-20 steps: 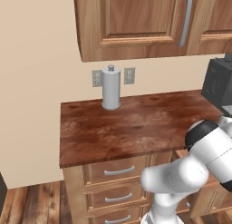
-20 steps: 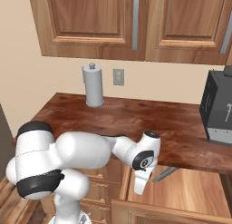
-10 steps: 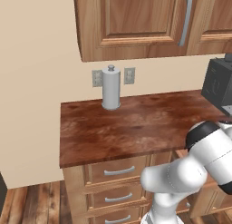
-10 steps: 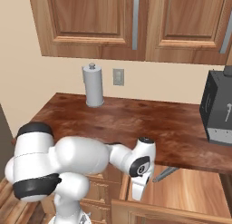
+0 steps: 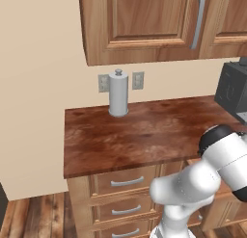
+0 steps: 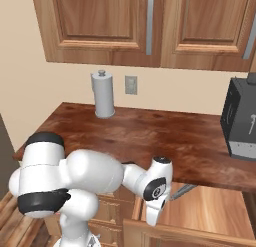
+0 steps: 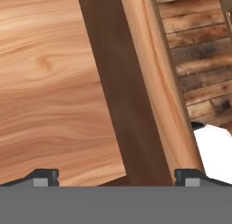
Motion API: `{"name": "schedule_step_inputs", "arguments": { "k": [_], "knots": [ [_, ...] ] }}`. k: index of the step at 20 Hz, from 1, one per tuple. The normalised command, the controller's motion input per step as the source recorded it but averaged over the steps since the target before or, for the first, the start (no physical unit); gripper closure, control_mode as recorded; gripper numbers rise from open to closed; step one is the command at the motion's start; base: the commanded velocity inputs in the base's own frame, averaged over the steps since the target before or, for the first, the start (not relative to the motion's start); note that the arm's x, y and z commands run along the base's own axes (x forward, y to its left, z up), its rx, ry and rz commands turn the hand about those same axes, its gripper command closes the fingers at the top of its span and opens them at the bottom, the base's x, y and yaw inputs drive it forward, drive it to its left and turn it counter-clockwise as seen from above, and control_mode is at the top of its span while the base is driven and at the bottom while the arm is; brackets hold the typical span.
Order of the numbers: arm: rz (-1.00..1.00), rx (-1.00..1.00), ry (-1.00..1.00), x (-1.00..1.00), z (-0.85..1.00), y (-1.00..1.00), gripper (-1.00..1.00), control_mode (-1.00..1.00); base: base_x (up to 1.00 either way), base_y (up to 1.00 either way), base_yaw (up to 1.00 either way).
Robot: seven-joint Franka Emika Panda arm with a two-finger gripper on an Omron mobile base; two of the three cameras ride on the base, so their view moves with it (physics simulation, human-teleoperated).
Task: Take the tongs from the drawer on the right and place them on the dining counter next to the tray containing the hot dog.
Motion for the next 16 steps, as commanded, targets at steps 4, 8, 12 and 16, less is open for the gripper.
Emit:
{"name": "schedule_step_inputs", "arguments": {
  "k": [4, 8, 12, 16],
  "knots": [
    [-0.04, 0.0, 0.03, -0.11, -0.09, -0.13, -1.0, -1.0, 0.0, 0.0, 0.0],
    [-0.07, 0.0, 0.06, -0.55, -0.25, -0.14, -1.0, -1.0, 0.0, 0.0, 0.0],
    [-0.08, 0.0, 0.03, -0.88, -0.32, -0.15, -1.0, -1.0, 0.0, 0.0, 0.0],
    [-0.07, 0.0, 0.0, -0.84, -0.24, -0.11, -1.0, -1.0, 0.0, 0.0, 0.0]
  ]
}}
